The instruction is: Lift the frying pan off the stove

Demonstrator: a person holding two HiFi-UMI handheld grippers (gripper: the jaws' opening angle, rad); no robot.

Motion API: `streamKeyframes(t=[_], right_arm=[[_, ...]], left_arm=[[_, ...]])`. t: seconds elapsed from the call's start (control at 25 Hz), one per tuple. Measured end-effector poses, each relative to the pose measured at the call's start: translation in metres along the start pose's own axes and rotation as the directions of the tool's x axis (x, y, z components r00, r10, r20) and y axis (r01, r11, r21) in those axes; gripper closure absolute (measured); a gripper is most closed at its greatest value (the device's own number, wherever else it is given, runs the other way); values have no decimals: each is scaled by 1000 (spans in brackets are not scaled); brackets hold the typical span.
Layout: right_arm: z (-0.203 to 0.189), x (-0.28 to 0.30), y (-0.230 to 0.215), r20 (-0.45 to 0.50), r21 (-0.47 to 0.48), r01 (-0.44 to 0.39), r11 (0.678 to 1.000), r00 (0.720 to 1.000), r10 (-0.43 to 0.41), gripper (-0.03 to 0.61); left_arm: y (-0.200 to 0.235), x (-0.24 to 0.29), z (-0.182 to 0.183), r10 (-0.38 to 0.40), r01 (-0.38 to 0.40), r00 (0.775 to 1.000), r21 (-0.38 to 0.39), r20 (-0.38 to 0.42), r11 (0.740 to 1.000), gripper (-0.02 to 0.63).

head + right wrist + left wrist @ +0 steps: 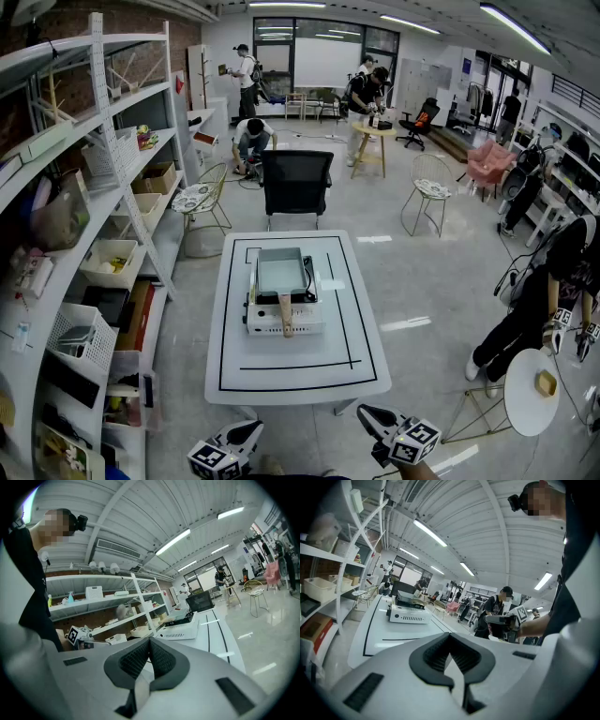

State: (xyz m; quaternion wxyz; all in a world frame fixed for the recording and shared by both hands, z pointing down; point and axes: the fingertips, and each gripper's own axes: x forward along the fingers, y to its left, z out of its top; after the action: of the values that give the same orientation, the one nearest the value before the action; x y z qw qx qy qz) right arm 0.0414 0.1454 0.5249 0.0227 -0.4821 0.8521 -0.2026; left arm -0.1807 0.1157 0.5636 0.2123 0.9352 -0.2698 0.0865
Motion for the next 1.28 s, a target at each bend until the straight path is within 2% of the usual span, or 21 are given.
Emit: streamKeyframes(t=[0.24, 0.56, 1.16, 1.28], right_arm=[[-6, -24, -16, -2, 5, -13, 1000, 1000, 13, 554], [-11, -35, -14, -30, -20, -105, 994, 994, 105, 554], [-21, -72, -59, -37, 10, -88, 996, 995, 89, 554], [-21, -80, -63, -45, 8, -98, 995, 994, 99, 554]], left_arm=[[-26, 13, -1, 20, -20, 1000, 4, -1, 1000, 606], [-46, 12, -15, 92, -92, 996, -21, -15, 995, 606], [-89, 41, -31, 139, -140, 990, -53, -29, 989, 606], [-97, 45, -31, 150, -151, 988, -39, -38, 988, 606]])
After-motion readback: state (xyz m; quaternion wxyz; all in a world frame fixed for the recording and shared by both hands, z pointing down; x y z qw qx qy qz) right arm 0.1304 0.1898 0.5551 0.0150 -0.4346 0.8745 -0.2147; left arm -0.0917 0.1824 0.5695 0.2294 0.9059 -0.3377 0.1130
